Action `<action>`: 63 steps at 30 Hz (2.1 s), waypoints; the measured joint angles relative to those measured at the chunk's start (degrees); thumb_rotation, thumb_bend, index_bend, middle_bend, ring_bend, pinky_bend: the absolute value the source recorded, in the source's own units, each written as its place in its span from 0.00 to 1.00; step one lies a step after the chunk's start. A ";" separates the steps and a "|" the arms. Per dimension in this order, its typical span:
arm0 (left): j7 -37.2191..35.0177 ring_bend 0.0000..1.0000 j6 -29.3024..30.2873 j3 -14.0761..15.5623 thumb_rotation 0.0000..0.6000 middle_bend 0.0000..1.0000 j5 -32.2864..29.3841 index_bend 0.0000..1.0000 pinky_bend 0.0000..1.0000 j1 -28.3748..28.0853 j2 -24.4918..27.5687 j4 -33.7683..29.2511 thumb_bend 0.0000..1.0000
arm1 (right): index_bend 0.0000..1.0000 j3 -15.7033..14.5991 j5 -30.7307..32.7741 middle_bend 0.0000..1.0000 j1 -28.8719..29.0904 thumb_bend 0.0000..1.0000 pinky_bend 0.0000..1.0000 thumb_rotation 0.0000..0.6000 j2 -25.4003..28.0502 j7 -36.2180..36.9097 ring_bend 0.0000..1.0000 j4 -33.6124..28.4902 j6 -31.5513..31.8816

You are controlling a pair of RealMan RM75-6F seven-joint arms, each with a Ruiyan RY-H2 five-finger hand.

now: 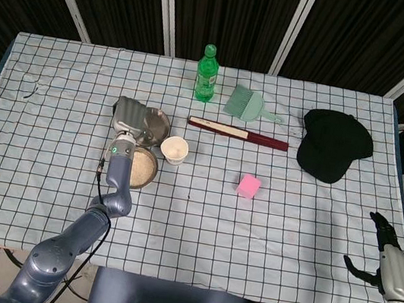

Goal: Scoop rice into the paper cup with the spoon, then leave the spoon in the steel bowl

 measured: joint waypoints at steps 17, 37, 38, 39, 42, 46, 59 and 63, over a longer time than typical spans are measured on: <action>-1.86 1.00 -1.01 -1.75 1.00 1.00 1.96 0.56 1.00 -0.57 -0.24 0.84 0.13 | 0.00 -0.02 -0.07 0.00 -0.09 0.22 0.20 1.00 -0.03 -0.04 0.00 -0.05 0.15; -7.86 0.89 3.51 -2.43 1.00 0.90 4.24 0.46 0.87 0.33 1.63 -2.52 0.12 | 0.00 -0.16 -0.45 0.00 -0.14 0.22 0.20 1.00 -0.05 -0.12 0.00 0.17 0.26; -8.75 0.84 4.19 -2.25 1.00 0.84 4.61 0.44 0.81 0.69 1.94 -3.23 0.12 | 0.00 -0.17 -0.52 0.00 -0.15 0.22 0.20 1.00 -0.06 -0.16 0.00 0.21 0.30; -9.95 0.75 5.18 -2.01 1.00 0.74 5.11 0.38 0.73 1.29 2.40 -4.35 0.12 | 0.00 -0.20 -0.60 0.00 -0.16 0.22 0.20 1.00 -0.07 -0.25 0.00 0.27 0.36; -12.58 0.49 8.16 -1.26 1.00 0.48 6.45 0.23 0.48 3.31 3.91 -8.04 0.12 | 0.00 -0.30 -0.87 0.00 -0.16 0.22 0.20 1.00 -0.16 -0.64 0.00 0.44 0.50; -15.17 0.22 12.70 0.39 1.00 0.23 8.76 0.10 0.22 7.17 6.97 -15.77 0.10 | 0.00 -0.41 -1.31 0.00 -0.20 0.22 0.20 1.00 -0.41 -1.35 0.00 0.74 0.94; -19.66 0.00 28.65 10.89 1.00 0.00 18.51 0.00 0.00 27.95 31.41 -69.67 0.05 | 0.00 -0.48 -3.11 0.00 -0.58 0.22 0.20 1.00 -1.57 -4.01 0.00 2.48 3.61; -23.25 0.00 36.19 17.10 1.00 0.00 24.58 0.00 0.00 37.90 42.26 -83.04 0.05 | 0.00 -0.51 -3.58 0.00 -0.68 0.22 0.20 1.00 -1.97 -4.52 0.00 2.99 4.20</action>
